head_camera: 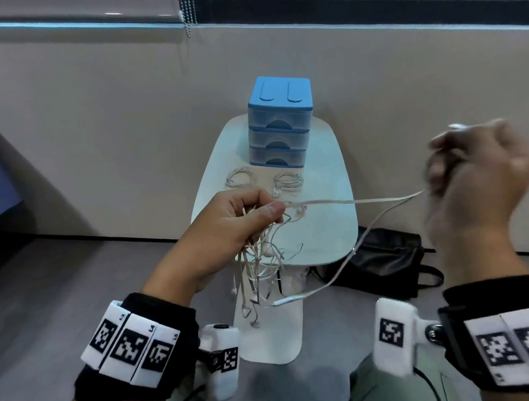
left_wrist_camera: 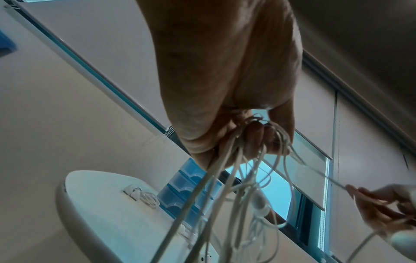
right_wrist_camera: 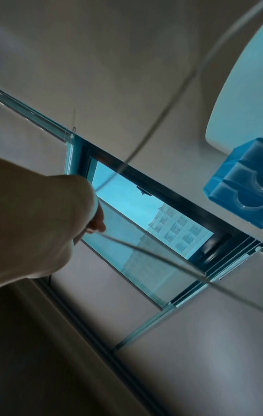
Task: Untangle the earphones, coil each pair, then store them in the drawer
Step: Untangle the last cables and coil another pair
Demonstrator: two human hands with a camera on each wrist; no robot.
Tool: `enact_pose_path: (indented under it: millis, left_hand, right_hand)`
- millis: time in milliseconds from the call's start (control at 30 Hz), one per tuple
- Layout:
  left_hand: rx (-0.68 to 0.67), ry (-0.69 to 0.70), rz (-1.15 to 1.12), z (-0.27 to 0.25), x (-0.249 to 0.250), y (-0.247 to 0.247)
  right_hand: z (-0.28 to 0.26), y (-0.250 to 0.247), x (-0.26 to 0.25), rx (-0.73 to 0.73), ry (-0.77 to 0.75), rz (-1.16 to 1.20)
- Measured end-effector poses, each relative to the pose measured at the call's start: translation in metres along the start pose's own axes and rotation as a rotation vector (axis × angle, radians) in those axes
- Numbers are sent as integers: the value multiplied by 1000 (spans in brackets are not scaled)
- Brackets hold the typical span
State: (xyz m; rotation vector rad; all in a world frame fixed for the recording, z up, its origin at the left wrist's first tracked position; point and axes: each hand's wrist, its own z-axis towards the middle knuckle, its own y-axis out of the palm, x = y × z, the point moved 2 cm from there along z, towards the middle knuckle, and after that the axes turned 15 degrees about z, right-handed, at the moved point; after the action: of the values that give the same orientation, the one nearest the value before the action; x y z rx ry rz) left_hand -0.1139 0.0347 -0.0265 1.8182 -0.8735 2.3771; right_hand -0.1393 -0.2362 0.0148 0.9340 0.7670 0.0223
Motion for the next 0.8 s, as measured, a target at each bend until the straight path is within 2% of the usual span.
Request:
enact_pose_path:
  millis: [67,200,267,367,467,567,667,733,800]
  left_hand:
    - [15,-2,13,2,3,4]
    - [59,22,44,4,8,3]
    - [83,34,52,3,10,0]
    - [102,21,40,2,9,-7]
    - [77,1,16,1,7,-9]
    - [35,-7,-8,0,6,-9]
    - [-3,-9,-23,0,4,-8]
    - [-20,-19,-61,1,3,-7]
    - [-18,-18,-78,1,3,-6]
  right_hand:
    - [-16,11,14,-201,127,-203]
    - [-45,19,45,-756,397,-547]
    - [-55,21,49,-914,485,-642]
    - [-54,23,48,-1002,421,-729]
    - [-43,21,42,-923,339,-697]
    - [-25,11,32,-608,255,-540]
    - [-10,-6,20,-308,133,-491]
    - [-3,-22,16,-163,103,-498]
    - [1,-37,16,-78,107,-537]
